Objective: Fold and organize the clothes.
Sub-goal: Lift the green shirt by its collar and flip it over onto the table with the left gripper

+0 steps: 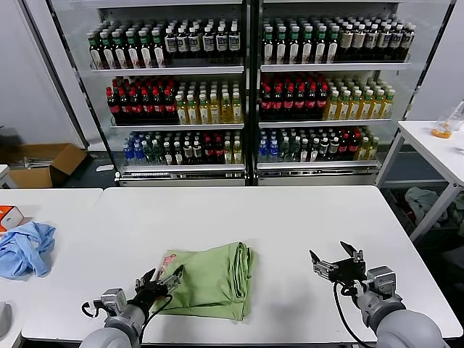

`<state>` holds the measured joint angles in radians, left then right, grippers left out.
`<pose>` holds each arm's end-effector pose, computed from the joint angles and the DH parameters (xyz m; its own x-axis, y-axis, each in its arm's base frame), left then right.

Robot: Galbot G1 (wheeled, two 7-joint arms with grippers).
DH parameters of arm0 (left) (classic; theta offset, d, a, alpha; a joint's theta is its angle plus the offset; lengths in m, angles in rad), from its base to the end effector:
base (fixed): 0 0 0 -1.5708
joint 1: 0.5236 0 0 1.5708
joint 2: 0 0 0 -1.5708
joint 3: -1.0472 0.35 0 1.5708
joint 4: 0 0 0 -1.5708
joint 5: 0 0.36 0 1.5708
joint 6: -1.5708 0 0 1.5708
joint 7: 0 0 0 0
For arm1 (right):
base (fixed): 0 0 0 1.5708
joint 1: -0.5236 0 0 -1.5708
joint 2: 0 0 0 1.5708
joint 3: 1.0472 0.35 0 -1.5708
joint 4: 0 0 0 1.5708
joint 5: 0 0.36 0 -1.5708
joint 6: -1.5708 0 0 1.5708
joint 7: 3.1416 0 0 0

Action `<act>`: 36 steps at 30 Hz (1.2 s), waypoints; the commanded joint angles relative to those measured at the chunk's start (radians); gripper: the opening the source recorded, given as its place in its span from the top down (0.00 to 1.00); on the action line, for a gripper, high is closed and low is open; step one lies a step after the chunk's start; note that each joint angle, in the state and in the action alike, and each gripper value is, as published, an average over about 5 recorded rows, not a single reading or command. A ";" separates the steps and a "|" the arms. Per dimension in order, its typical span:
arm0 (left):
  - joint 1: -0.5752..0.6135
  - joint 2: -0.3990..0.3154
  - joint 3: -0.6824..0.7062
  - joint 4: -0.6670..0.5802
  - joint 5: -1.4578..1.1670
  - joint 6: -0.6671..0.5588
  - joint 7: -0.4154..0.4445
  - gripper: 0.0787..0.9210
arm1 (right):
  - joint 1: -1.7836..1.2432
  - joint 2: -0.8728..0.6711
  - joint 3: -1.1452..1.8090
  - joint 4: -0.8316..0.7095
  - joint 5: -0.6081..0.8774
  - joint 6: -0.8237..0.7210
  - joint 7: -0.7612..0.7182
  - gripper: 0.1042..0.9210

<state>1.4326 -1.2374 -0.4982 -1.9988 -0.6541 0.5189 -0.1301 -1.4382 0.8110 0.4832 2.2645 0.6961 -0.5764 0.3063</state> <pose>0.2311 0.0578 -0.3012 -0.8496 0.1861 0.4936 0.0429 0.9570 -0.2870 0.2197 -0.0744 -0.1928 -0.8919 -0.1413 0.4296 -0.2089 0.9713 -0.1141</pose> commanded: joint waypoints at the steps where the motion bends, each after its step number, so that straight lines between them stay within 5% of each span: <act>1: -0.003 0.006 -0.022 0.029 -0.131 0.057 0.024 0.12 | -0.005 -0.002 0.008 0.006 0.001 -0.001 0.001 0.12; 6: 0.000 0.000 -0.030 0.025 -0.226 0.059 0.042 0.23 | -0.009 -0.002 0.016 0.007 0.001 -0.001 0.002 0.12; 26: -0.009 -0.021 -0.111 0.033 -0.549 0.058 0.052 0.90 | -0.017 -0.008 0.031 0.022 0.008 -0.001 0.011 0.12; 36: 0.008 0.013 -0.325 -0.001 -0.598 0.059 0.048 0.97 | -0.029 -0.012 0.057 0.030 0.019 -0.001 0.012 0.12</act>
<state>1.4336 -1.2581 -0.6453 -1.9824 -1.1626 0.5762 -0.0832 -1.4647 0.7996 0.5293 2.2931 0.7116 -0.5774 0.3185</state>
